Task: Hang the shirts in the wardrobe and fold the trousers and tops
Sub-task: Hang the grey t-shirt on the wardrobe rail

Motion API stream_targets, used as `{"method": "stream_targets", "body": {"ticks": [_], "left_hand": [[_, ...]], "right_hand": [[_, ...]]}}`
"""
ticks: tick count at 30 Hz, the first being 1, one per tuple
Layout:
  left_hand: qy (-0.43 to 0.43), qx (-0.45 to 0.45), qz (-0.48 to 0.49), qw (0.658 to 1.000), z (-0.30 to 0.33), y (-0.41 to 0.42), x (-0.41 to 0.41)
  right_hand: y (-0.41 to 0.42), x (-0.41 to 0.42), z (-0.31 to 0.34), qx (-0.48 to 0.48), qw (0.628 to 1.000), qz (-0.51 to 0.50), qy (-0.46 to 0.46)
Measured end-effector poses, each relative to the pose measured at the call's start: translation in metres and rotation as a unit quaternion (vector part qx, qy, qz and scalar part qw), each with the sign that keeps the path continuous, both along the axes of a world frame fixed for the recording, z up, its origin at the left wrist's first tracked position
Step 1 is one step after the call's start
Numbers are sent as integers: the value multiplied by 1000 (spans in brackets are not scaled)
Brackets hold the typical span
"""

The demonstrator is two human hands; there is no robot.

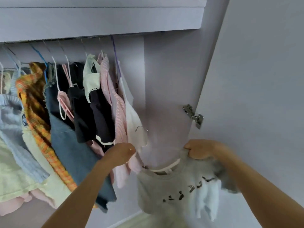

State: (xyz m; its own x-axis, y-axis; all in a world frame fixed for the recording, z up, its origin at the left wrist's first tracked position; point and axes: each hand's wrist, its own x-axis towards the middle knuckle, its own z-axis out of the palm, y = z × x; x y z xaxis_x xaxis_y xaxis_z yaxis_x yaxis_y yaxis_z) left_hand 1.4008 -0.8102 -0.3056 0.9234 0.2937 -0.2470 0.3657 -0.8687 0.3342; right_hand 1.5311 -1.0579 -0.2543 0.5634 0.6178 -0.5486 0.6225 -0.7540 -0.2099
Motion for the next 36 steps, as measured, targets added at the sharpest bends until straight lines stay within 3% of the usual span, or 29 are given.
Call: {"method": "stream_targets", "body": {"ticks": [2, 5, 8, 11, 15, 21, 29, 36], "left_hand": [[-136, 14, 22, 990, 18, -12, 19], [-349, 74, 65, 932, 44, -21, 43], [-417, 135, 109, 892, 65, -14, 62], [-360, 184, 106, 908, 80, 5, 79], [-258, 202, 88, 941, 80, 29, 89], [-229, 273, 50, 933, 66, 41, 72], [-209, 268, 24, 940, 69, 44, 66], [-182, 252, 28, 950, 71, 44, 65]], "right_hand": [[-10, 5, 5, 10, 997, -58, -44], [-14, 11, 4, 71, 976, -168, -116], [-1, 16, 3, 198, 930, -251, -179], [30, 23, 9, 310, 900, -254, -169], [81, 35, 17, 359, 890, -217, -176], [157, 62, 53, 440, 853, -214, -183], [211, 106, 72, 424, 865, -227, -141], [212, 102, 56, 411, 885, -175, -132]]}}
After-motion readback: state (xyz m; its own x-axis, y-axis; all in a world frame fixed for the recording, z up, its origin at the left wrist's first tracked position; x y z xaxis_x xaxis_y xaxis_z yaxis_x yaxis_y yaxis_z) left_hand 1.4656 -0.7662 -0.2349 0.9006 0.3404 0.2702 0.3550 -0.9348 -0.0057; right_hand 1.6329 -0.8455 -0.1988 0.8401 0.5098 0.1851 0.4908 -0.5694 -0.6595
